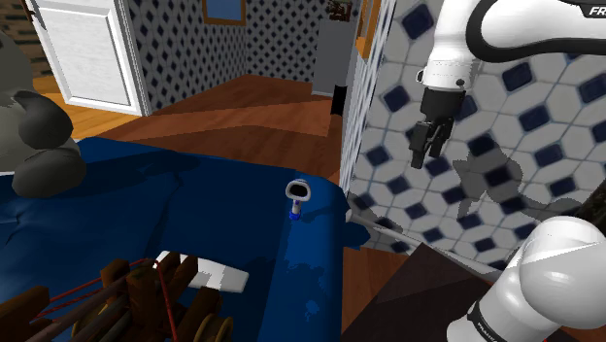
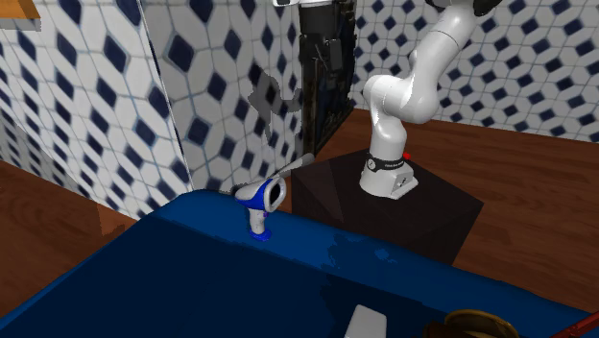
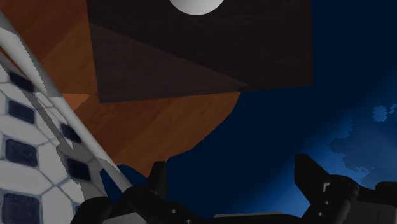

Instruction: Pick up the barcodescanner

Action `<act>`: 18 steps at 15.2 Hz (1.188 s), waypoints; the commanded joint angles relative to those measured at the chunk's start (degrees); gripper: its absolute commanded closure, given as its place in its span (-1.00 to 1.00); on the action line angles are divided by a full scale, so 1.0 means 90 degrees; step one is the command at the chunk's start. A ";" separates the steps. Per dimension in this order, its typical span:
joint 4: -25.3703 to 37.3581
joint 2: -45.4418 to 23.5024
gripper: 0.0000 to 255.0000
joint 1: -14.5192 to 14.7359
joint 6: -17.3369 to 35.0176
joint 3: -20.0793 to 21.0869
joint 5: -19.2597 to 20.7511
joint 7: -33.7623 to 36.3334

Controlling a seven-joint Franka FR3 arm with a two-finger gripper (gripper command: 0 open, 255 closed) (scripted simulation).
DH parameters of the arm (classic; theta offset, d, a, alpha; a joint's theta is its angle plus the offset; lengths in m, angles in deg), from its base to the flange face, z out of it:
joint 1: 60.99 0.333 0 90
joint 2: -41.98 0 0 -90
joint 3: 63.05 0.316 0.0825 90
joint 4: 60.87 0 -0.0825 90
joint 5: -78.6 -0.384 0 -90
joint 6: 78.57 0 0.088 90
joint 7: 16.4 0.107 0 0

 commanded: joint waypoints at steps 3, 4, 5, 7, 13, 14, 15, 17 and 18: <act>0.0148 -0.0385 -1.00 -0.0041 0.0148 0.0280 -0.0242 0.0594; 0.0237 -0.0591 -1.00 -0.0066 0.0224 0.0415 -0.0352 0.0886; 0.0336 -0.0804 -1.00 -0.0092 0.0300 0.0544 -0.0454 0.1176; 0.0563 -0.1252 -1.00 -0.0143 0.0451 0.0785 -0.0632 0.1752; 0.1454 -0.2728 -1.00 -0.0312 0.0866 0.1381 -0.0951 0.3437; 0.1631 -0.2989 -1.00 -0.0335 0.0925 0.1458 -0.0972 0.3713; 0.1815 -0.3252 -1.00 -0.0357 0.0980 0.1529 -0.0985 0.3987; 0.2205 -0.3787 -1.00 -0.0390 0.1078 0.1647 -0.0988 0.4529; 0.2411 -0.4057 -1.00 -0.0399 0.1119 0.1693 -0.0979 0.4797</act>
